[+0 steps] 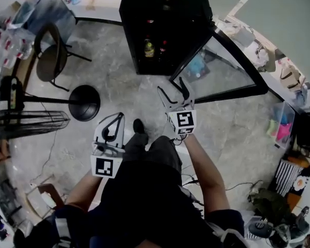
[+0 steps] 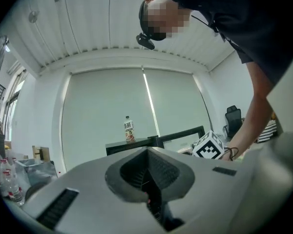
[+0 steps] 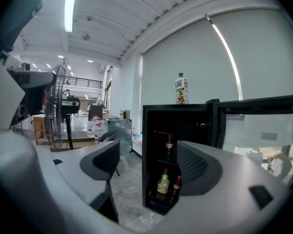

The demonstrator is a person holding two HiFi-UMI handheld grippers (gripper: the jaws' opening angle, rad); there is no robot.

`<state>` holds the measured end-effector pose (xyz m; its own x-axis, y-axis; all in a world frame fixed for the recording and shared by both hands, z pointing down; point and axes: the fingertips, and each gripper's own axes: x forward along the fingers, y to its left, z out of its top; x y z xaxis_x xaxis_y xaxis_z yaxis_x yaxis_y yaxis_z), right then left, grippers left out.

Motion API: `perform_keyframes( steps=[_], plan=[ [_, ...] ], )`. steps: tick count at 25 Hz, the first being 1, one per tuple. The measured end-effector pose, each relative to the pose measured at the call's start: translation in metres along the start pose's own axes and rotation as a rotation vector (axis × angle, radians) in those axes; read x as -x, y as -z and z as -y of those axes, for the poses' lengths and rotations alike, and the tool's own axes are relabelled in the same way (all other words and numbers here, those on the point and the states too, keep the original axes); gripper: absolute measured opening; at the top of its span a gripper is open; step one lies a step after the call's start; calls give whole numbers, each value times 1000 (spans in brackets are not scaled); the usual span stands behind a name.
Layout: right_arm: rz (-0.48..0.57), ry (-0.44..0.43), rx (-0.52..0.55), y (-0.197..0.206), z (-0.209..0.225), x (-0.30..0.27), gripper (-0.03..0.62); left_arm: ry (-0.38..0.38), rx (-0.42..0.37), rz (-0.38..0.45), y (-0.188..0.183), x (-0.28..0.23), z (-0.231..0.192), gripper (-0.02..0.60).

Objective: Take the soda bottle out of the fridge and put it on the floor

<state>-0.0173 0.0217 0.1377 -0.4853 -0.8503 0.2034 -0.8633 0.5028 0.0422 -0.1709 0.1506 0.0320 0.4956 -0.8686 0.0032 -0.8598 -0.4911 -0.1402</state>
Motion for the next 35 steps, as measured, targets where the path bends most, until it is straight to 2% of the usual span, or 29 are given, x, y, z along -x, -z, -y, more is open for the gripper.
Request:
perform_keyframes(
  steps=[8, 18, 26, 35],
  plan=[
    [-6, 47, -13, 53, 49, -104, 371, -3, 6, -47, 44, -51, -26, 25],
    [-76, 43, -59, 170, 99, -188, 371, -72, 20, -63, 110, -107, -35, 25],
    [-104, 38, -42, 263, 129, -253, 371, -68, 15, -69, 179, -140, -29, 25],
    [-103, 75, -16, 366, 169, -343, 371, -59, 17, -59, 270, -166, -33, 25]
  ],
)
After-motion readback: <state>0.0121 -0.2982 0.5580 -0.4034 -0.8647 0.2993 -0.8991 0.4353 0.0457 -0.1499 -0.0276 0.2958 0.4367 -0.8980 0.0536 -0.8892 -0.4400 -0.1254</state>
